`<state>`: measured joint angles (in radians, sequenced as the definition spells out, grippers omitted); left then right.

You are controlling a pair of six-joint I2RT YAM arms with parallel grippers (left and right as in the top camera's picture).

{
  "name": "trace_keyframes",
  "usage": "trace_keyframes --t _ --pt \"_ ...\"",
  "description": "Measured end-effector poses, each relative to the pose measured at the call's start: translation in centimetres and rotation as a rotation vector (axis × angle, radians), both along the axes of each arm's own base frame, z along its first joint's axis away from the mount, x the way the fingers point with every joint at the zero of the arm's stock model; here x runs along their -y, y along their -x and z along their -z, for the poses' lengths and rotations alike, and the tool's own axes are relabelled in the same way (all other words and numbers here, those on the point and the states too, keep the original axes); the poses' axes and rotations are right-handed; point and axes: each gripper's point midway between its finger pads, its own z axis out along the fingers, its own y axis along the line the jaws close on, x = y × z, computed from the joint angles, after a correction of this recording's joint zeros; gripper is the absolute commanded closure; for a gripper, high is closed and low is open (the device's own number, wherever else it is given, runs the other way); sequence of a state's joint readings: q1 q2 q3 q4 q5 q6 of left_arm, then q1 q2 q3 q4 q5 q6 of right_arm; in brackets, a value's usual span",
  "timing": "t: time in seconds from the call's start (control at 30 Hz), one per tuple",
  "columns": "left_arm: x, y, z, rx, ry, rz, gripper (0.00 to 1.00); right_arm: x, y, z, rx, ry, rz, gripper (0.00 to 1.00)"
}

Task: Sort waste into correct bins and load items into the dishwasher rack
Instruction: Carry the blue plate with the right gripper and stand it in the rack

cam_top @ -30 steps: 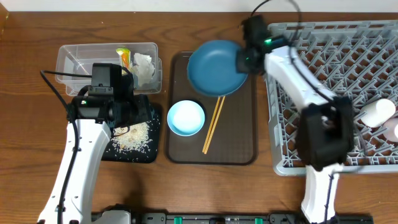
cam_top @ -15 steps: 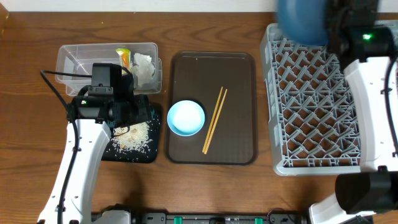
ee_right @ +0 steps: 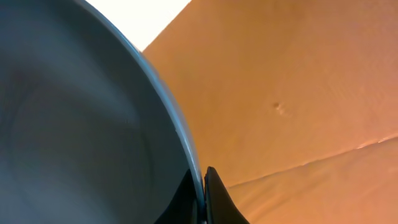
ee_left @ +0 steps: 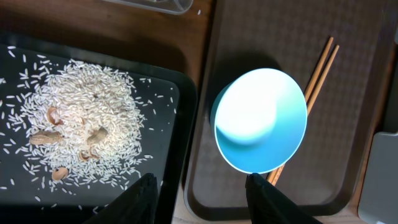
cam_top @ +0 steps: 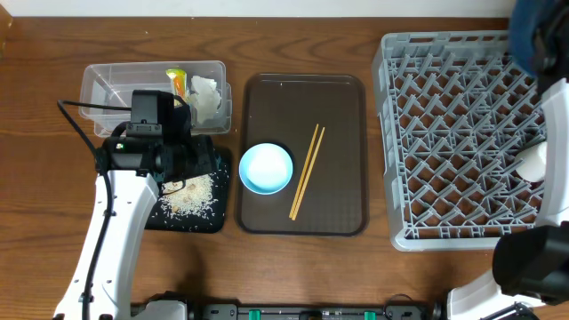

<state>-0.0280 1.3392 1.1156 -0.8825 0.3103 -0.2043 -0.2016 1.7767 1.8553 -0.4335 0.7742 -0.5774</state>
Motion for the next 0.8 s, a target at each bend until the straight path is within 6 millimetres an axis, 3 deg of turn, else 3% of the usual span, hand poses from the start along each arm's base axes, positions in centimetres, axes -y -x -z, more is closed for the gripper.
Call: trace_keyframes --t 0.13,0.23,0.6,0.8 --pt "0.0 0.0 0.0 0.000 0.000 0.000 0.51 1.5 -0.1 -0.7 -0.068 0.086 -0.014 0.99" --pt "0.0 0.0 0.0 0.000 0.000 0.000 0.51 2.6 -0.6 0.1 -0.153 0.137 -0.022 0.99" --pt "0.0 0.0 0.0 -0.001 0.000 0.000 0.51 7.4 -3.7 9.3 -0.398 0.175 0.013 0.99" --pt "0.0 0.1 0.1 -0.006 0.000 0.000 0.51 7.9 -4.4 11.4 -0.431 0.171 0.015 0.99"
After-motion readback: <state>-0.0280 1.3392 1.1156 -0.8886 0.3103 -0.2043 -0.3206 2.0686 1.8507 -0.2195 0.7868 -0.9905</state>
